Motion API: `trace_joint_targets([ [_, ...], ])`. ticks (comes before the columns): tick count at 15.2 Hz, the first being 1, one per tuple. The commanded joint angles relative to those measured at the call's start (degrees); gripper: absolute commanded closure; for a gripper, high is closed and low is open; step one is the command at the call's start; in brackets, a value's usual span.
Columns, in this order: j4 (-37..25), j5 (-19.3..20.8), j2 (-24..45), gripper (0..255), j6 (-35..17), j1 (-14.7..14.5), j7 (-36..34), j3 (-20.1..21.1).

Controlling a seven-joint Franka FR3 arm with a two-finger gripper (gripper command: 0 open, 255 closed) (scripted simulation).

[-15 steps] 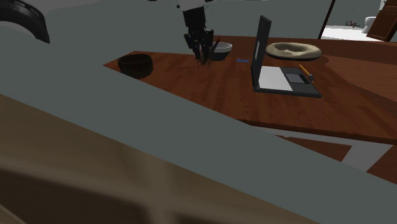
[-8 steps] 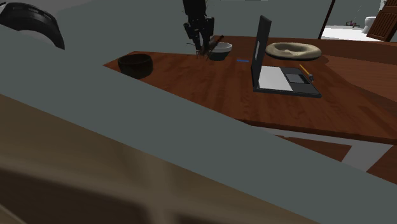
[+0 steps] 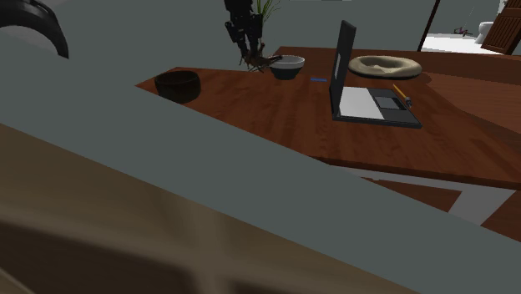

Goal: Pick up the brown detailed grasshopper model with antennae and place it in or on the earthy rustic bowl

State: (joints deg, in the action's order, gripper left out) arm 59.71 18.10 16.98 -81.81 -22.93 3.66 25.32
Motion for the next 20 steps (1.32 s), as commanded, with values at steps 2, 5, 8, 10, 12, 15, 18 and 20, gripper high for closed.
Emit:
trace_joint_targets([
  [2, 7.15, -1.67, -4.95, 255, -1.88, -0.41, -3.17, 1.14],
  [5, 11.67, -2.87, -8.54, 255, -2.49, -1.51, -6.25, 2.33],
  [8, 15.03, -3.83, -11.38, 255, -2.62, -2.92, -9.43, 3.65],
  [10, 16.72, -4.34, -12.91, 255, -2.49, -3.99, -11.65, 4.62],
  [12, 18.02, -4.75, -14.14, 255, -2.22, -5.15, -13.95, 5.65],
  [15, 19.28, -5.15, -15.43, 255, -1.57, -7.00, -17.59, 7.39],
  [18, 19.75, -5.26, -16.05, 255, -0.67, -9.02, -21.47, 9.32],
  [20, 19.64, -5.14, -16.06, 255, 0.06, -10.48, -24.20, 10.71],
])
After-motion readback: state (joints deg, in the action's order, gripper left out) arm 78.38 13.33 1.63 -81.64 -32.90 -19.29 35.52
